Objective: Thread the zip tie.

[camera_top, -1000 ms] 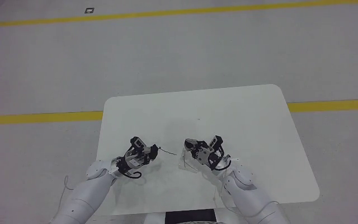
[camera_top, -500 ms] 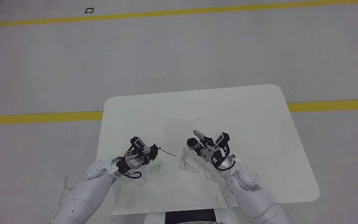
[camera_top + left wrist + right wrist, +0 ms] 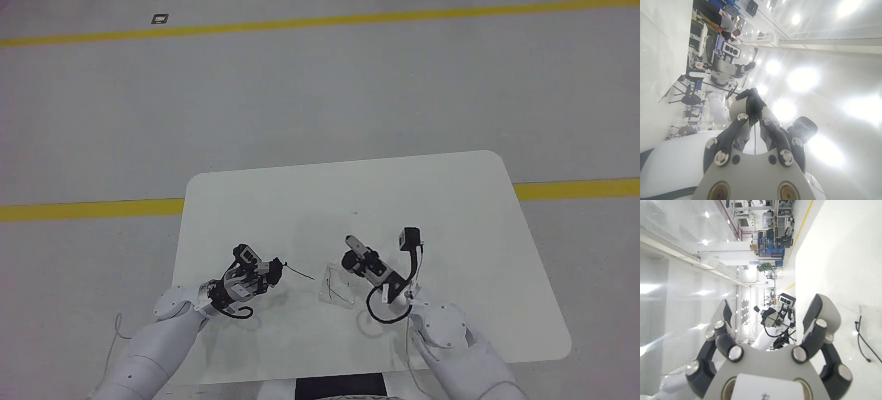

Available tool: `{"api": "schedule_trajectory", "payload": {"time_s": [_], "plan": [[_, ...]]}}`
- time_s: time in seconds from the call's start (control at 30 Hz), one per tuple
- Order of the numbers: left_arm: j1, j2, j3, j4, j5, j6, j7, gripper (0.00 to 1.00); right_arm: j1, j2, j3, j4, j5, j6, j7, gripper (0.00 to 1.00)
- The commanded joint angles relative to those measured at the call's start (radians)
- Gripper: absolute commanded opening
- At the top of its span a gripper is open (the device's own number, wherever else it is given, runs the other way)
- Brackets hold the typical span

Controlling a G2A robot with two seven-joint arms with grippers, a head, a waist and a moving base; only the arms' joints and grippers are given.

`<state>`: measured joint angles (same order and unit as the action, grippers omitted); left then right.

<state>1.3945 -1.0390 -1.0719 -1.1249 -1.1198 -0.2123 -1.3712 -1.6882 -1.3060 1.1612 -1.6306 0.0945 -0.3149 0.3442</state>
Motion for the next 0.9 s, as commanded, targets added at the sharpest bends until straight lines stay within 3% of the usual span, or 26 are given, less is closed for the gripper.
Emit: {"api": "schedule_trajectory", "payload": {"time_s": [0.0, 0.17, 0.27, 0.37, 0.73, 0.87], "plan": [[0.0, 0.0, 0.0, 0.0, 0.0, 0.0, 0.0, 0.0, 0.001, 0.0, 0.0, 0.001, 0.006, 0.002, 0.002, 1.0], [0.0, 0.0, 0.0, 0.0, 0.0, 0.0, 0.0, 0.0, 0.001, 0.0, 0.0, 0.001, 0.006, 0.002, 0.002, 1.0], [0.0, 0.0, 0.0, 0.0, 0.0, 0.0, 0.0, 0.0, 0.004, 0.004, 0.006, -0.016, -0.095, -0.01, -0.033, 1.0], [0.008, 0.001, -0.007, -0.026, 0.01, -0.002, 0.046, 0.0, -0.008, 0.006, 0.008, -0.046, -0.16, -0.025, -0.07, 1.0], [0.074, 0.029, -0.118, -0.112, 0.045, -0.048, 0.092, 0.0, -0.037, 0.017, 0.028, -0.119, -0.25, -0.025, -0.142, 1.0], [0.114, 0.04, -0.172, -0.169, 0.028, -0.053, 0.089, 0.0, -0.041, 0.022, 0.035, -0.135, -0.251, -0.025, -0.143, 1.0]]}}
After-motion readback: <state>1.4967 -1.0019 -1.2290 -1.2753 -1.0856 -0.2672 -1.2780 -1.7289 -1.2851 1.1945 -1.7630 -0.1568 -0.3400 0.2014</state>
